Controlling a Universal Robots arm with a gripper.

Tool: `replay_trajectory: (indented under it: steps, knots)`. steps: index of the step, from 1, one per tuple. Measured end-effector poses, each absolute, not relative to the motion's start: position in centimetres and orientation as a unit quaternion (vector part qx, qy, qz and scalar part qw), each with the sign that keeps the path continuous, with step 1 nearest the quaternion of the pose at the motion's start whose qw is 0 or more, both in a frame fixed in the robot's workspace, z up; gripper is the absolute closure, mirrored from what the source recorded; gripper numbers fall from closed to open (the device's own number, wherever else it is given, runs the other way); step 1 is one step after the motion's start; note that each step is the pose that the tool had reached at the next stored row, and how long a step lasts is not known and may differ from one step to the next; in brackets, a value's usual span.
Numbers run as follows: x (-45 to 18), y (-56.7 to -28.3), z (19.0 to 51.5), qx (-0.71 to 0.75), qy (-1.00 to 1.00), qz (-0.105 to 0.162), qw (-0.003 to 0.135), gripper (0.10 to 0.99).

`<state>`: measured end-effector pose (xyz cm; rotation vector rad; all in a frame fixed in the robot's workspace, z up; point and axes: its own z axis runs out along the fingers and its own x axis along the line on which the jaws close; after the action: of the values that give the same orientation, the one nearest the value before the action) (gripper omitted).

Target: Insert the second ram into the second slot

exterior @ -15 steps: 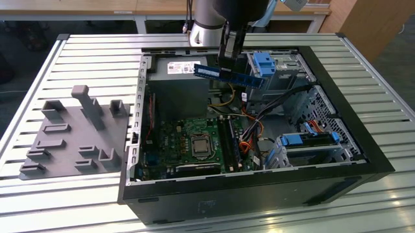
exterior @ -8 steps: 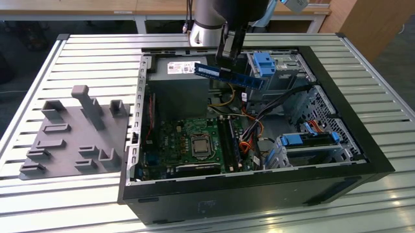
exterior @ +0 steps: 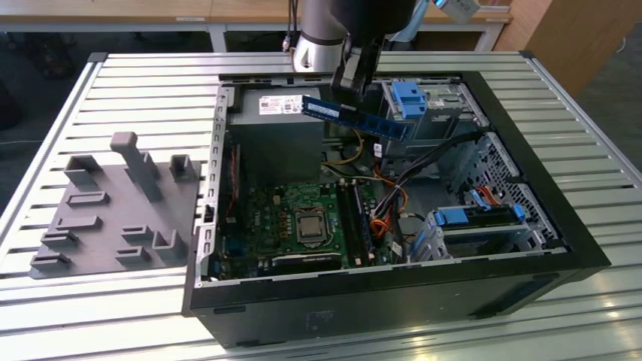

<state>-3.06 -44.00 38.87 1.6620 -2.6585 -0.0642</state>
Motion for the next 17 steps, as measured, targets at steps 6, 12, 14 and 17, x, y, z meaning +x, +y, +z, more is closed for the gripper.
replay_trajectory:
  steps: [6,12,14,17]
  knots:
    - [-3.06,-44.0,38.87,0.516,-0.856,-0.021,0.003,0.949]
    - [-3.06,-44.0,38.87,0.505,-0.863,-0.021,0.002,0.949]
    - [-3.06,-44.0,38.86,0.5,-0.866,-0.021,0.002,0.949]
    - [-3.06,-44.0,38.85,0.492,-0.87,-0.021,0.002,0.949]
